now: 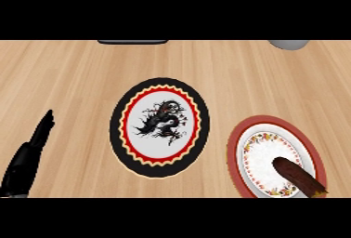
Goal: Pick the sweet potato from the plate and place it in the plate
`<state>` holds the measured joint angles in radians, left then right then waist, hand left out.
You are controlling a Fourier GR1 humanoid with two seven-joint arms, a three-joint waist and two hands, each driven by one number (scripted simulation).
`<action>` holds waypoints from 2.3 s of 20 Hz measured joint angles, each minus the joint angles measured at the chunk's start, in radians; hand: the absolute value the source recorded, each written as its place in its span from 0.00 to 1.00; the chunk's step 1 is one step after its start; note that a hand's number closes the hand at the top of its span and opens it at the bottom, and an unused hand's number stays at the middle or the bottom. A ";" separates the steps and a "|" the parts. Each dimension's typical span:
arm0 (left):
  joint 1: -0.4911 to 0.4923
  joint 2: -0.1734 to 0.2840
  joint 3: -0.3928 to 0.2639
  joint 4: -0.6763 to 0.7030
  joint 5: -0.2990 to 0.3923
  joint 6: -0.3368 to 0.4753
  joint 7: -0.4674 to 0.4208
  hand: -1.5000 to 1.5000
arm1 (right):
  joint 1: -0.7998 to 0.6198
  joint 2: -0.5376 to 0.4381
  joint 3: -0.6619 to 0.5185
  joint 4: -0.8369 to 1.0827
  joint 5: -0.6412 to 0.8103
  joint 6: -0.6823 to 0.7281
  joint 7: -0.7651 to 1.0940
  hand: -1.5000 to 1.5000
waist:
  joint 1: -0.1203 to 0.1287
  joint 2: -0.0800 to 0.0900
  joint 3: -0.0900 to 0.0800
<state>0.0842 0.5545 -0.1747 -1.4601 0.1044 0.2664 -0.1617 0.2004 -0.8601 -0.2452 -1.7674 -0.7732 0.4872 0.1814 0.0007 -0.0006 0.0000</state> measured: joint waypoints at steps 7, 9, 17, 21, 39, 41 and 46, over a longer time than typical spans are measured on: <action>-0.005 -0.021 0.005 -0.007 -0.024 -0.003 0.006 0.50 | -0.118 -0.077 0.083 0.069 0.108 0.097 0.100 0.00 | 0.013 0.002 0.000; -0.003 -0.020 0.012 -0.015 -0.025 -0.011 0.009 0.50 | -0.153 -0.084 0.112 0.110 0.144 0.145 0.108 0.00 | 0.015 0.003 0.000; -0.017 -0.041 0.039 0.018 -0.046 -0.032 -0.008 0.50 | -0.281 -0.037 0.247 0.217 0.347 0.281 0.119 0.00 | 0.014 0.004 0.001; -0.027 -0.052 0.050 0.032 -0.058 -0.042 -0.009 0.50 | -0.342 -0.001 0.299 0.284 0.485 0.351 0.071 0.00 | 0.014 0.004 0.001; 0.009 -0.128 0.133 -0.001 -0.147 -0.111 0.008 0.50 | -0.340 0.176 0.347 0.401 0.900 0.479 -0.153 0.00 | 0.003 0.000 0.000; 0.026 -0.149 0.130 -0.027 -0.169 -0.105 0.018 0.50 | -0.334 0.202 0.345 0.392 0.924 0.477 -0.142 0.00 | 0.002 0.000 0.000; 0.000 -0.171 0.166 -0.003 -0.195 -0.137 0.018 0.50 | -0.334 0.237 0.325 0.423 0.997 0.484 -0.186 0.00 | 0.002 0.000 0.000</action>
<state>0.0841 0.3836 -0.0087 -1.4629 -0.0902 0.1296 -0.1438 -0.1335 -0.6229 0.0793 -1.3448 0.2235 0.9711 -0.0048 0.0024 -0.0006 -0.0002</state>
